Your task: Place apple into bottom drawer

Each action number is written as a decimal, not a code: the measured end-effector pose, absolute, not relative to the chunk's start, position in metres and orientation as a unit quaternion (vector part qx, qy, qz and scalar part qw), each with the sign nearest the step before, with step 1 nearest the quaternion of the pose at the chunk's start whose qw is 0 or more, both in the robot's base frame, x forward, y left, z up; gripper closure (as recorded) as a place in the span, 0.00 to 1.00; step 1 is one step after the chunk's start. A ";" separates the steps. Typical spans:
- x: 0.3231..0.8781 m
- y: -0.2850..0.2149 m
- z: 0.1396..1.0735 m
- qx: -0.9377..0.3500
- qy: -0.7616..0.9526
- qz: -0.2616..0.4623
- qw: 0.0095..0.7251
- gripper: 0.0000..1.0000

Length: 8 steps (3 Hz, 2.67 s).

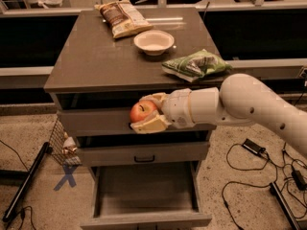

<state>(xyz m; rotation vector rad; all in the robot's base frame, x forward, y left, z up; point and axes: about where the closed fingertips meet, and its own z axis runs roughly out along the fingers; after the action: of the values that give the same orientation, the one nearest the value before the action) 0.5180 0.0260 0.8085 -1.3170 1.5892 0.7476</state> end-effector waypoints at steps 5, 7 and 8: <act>0.518 0.043 0.571 -0.560 0.595 0.346 0.460 1.00; 0.555 0.016 0.430 -0.527 0.599 0.340 0.498 1.00; 0.541 0.001 0.335 -0.524 0.598 0.365 0.483 1.00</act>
Offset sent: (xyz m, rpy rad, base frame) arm 0.0098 0.0336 -0.2292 0.0982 -0.1415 0.1529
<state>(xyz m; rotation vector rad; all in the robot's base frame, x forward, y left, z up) 0.5412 0.0009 0.3346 -1.2771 1.4577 0.8895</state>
